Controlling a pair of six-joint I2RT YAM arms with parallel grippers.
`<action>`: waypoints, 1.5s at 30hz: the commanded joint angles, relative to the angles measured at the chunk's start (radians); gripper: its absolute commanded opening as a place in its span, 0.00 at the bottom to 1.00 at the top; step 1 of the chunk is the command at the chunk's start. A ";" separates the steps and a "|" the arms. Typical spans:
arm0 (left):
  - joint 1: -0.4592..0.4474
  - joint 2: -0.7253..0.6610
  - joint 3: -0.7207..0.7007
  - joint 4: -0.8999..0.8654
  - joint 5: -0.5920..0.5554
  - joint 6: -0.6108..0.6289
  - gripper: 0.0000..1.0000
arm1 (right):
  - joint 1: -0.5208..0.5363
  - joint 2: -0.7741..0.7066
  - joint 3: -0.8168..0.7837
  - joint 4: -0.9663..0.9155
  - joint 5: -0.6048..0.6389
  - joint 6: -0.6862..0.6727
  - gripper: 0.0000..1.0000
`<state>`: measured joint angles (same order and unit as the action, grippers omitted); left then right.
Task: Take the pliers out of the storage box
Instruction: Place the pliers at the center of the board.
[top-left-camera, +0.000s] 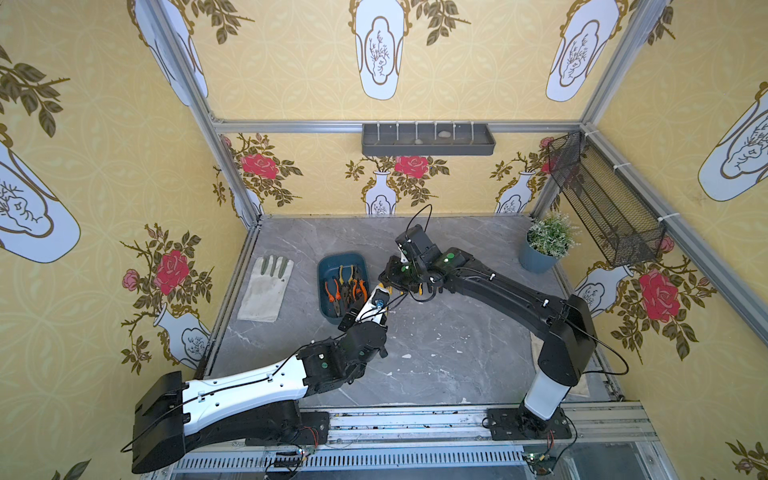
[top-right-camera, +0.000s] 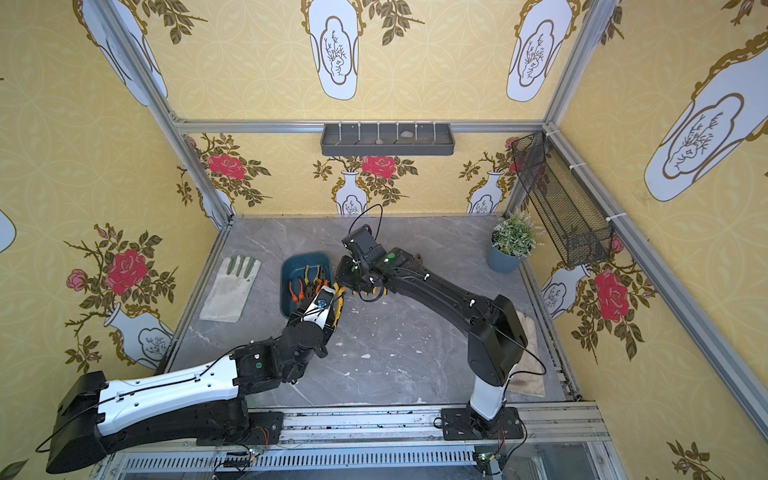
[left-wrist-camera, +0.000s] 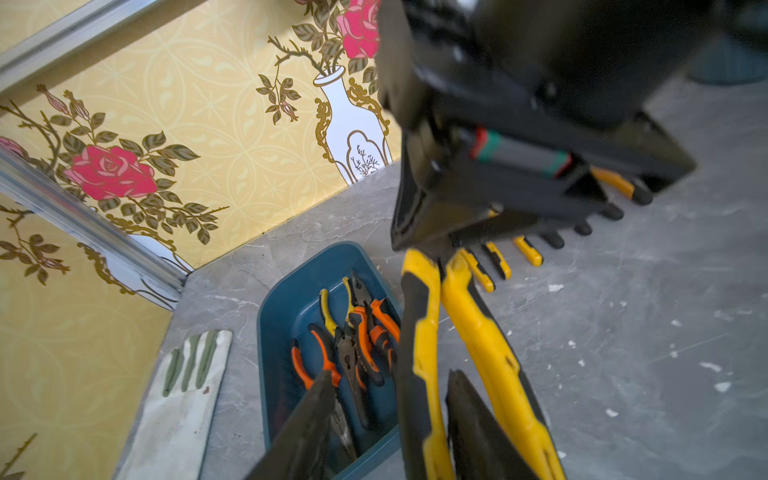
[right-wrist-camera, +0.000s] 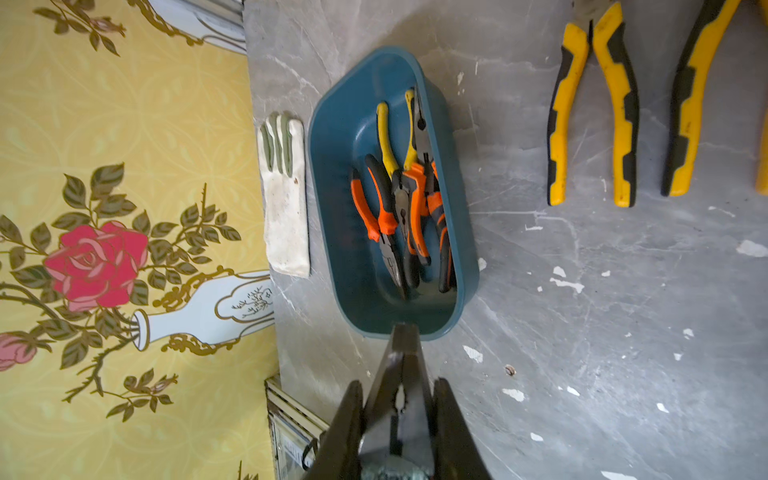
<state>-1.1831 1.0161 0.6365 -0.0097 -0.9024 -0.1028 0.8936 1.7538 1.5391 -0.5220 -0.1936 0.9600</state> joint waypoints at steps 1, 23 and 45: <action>0.002 -0.037 0.029 -0.047 0.087 -0.087 0.65 | -0.008 -0.008 0.008 0.014 0.003 -0.075 0.00; 0.208 -0.111 0.026 -0.315 0.398 -0.551 0.99 | -0.372 -0.299 -0.395 -0.250 0.205 -0.535 0.00; 0.245 -0.111 -0.073 -0.250 0.462 -0.587 0.99 | -0.484 -0.055 -0.522 -0.118 0.218 -0.652 0.00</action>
<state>-0.9398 0.9058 0.5747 -0.2783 -0.4377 -0.6884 0.4118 1.6871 1.0199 -0.6720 0.0288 0.3237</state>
